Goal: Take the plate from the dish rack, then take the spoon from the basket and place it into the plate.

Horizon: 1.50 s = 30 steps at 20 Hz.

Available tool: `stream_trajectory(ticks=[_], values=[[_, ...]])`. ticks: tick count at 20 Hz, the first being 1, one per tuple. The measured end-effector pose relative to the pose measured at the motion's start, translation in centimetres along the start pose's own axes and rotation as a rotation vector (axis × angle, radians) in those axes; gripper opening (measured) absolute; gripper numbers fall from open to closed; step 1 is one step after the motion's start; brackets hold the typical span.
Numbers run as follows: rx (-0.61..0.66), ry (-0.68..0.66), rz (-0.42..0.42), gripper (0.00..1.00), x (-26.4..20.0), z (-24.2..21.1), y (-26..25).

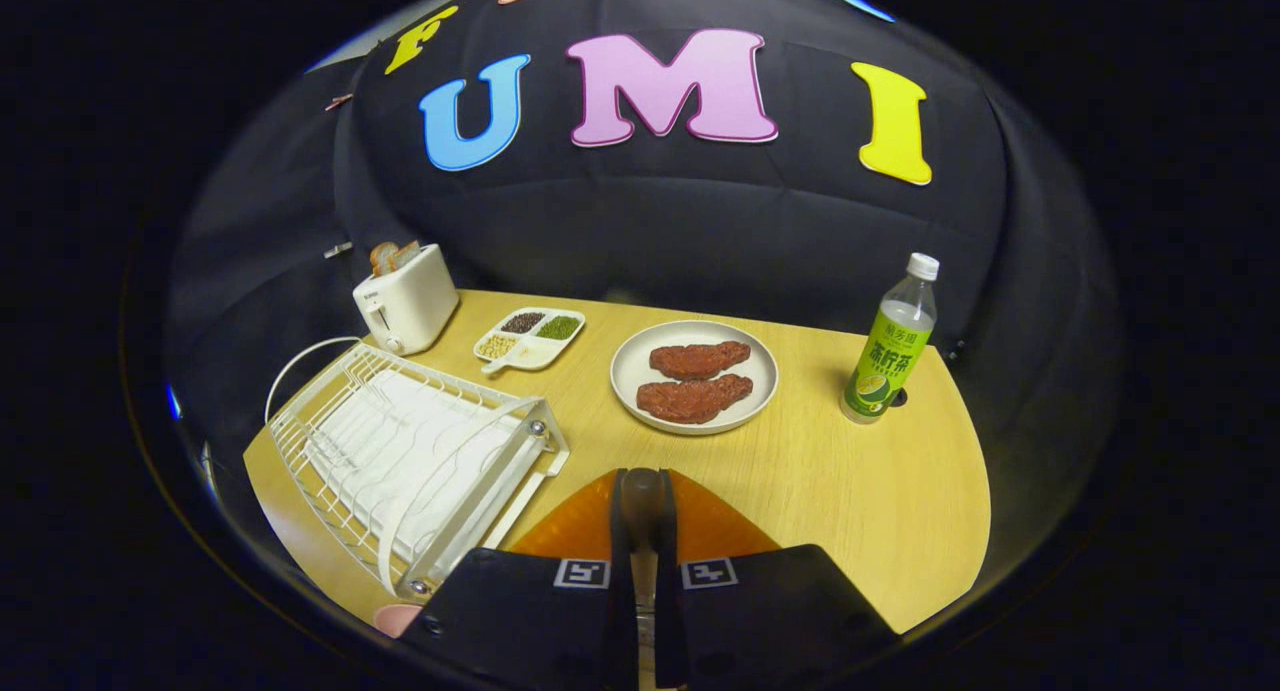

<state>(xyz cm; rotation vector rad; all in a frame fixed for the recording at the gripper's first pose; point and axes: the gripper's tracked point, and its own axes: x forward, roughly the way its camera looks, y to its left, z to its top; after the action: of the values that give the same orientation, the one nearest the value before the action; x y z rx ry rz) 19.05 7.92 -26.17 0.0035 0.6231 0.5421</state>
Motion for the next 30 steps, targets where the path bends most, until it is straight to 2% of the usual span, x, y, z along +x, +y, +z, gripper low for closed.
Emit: stream_trajectory(ticks=[8,13,16,23,30], values=[[0.078,-0.104,-0.064,0.11,-8.9,5.9,0.6],[0.141,-0.099,-0.106,0.11,-13.8,5.4,2.6],[0.178,-0.069,-0.13,0.11,-15.3,2.6,4.4],[0.37,0.1,-0.152,0.11,-15.3,-8.1,9.3],[0.457,0.191,-0.184,0.11,-13.0,-13.6,11.4]])
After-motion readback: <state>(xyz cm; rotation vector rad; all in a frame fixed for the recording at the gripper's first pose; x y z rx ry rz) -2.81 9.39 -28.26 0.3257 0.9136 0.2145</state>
